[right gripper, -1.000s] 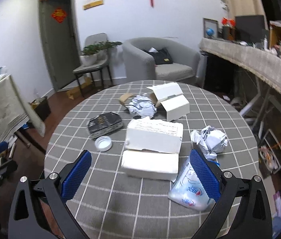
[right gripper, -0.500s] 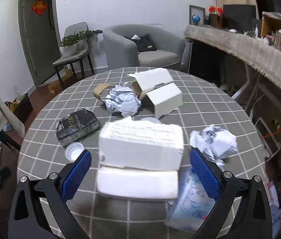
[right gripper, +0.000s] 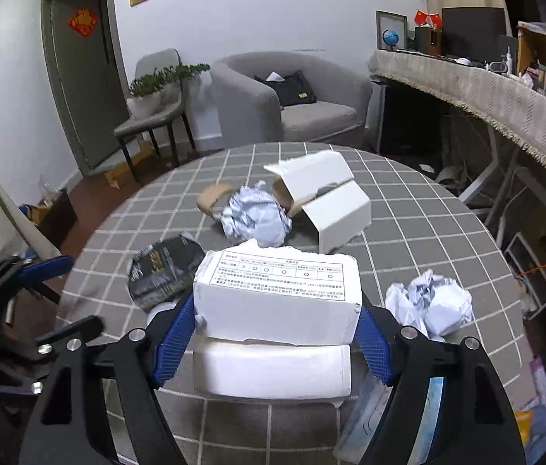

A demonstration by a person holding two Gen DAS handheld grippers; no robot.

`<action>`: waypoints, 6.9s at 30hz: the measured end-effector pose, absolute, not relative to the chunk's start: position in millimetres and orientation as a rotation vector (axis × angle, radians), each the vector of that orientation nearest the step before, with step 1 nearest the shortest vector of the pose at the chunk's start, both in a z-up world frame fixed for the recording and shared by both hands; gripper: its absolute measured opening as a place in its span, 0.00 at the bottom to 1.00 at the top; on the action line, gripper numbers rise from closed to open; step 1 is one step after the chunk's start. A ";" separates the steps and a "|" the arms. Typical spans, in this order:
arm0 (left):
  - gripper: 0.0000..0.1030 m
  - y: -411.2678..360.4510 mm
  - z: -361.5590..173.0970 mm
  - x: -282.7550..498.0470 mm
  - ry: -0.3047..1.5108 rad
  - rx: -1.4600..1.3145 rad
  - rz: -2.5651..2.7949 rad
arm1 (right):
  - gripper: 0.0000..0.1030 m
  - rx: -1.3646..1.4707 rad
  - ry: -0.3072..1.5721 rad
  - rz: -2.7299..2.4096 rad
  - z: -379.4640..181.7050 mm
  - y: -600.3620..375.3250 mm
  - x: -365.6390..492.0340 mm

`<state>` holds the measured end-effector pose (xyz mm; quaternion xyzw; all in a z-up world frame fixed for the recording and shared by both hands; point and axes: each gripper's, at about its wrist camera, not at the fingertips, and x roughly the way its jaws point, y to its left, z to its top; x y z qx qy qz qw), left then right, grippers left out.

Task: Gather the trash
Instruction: 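Grasp the white cardboard box with the right tool while the left tool grasps the black tissue pack, then carry the white box and black tissue pack over the teal bin with both tools, then open both tools to drop the box and tissue pack into the bin, then grasp the crumpled white paper with the right tool while the left tool grasps the blue tissue pack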

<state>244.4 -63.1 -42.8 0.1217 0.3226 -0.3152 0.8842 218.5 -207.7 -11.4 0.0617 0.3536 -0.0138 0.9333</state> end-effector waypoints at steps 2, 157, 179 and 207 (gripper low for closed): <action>0.85 -71.8 -43.8 252.8 0.673 0.277 -0.666 | 0.74 0.140 0.714 -0.015 -8.6 -210.4 221.6; 0.86 97.9 80.7 188.0 0.633 -0.135 -0.215 | 0.88 -0.148 0.776 0.478 4.8 -28.7 221.3; 0.87 -61.2 20.3 205.9 0.757 0.005 -0.444 | 0.90 -0.160 0.750 0.112 -2.1 -216.7 231.0; 0.87 -201.8 -31.6 189.7 0.849 0.156 -0.660 | 0.75 0.072 0.875 0.094 -42.0 -317.5 238.5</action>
